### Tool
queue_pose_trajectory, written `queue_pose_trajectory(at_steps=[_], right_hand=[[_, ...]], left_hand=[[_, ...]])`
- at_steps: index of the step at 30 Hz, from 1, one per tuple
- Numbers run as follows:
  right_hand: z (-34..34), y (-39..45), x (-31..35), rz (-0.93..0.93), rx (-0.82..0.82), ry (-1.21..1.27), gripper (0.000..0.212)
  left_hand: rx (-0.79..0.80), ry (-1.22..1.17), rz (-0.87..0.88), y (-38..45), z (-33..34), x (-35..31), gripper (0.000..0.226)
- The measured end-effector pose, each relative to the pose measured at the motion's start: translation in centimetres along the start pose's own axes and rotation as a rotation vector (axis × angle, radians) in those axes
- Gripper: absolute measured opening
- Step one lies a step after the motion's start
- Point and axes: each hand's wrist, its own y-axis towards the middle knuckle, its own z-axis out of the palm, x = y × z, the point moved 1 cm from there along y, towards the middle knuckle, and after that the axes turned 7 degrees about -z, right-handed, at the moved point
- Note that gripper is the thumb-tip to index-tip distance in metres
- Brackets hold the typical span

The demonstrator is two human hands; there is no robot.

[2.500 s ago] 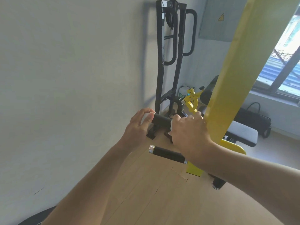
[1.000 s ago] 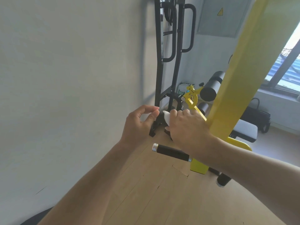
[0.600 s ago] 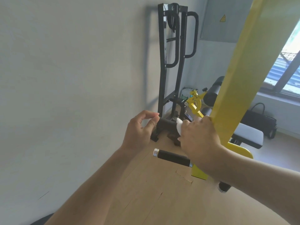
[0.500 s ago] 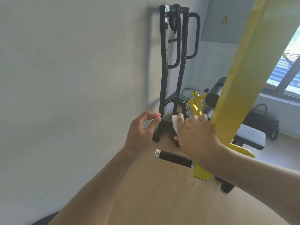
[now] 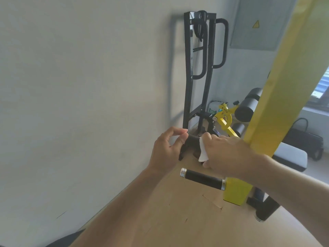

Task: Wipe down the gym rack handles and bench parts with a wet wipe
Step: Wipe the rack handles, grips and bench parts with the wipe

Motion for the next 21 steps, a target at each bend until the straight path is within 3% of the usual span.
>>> queue_pose_trajectory(at_steps=[4, 10, 13, 17, 21], right_hand=[[-0.3, 0.3, 0.5, -0.044, -0.025, -0.039, 0.020], [0.0, 3.1, 2.3, -0.023, -0.129, 0.205, 0.029], [0.1, 2.3, 2.3, 0.042, -0.131, 0.012, 0.024], [-0.6, -1.2, 0.9, 0.170, 0.046, -0.282, 0.010], [-0.3, 0.9, 1.8, 0.137, -0.041, -0.126, 0.028]], left_hand=[[0.005, 0.010, 0.002, 0.1, 0.0, -0.1, 0.014], [0.030, -0.059, -0.009, -0.2, -0.4, -0.5, 0.013], [0.023, -0.031, 0.006, 0.2, -0.3, -0.3, 0.011], [0.037, 0.006, 0.007, 0.2, 0.3, -0.2, 0.007], [0.023, -0.017, 0.028, 0.0, 0.5, -0.5, 0.011]])
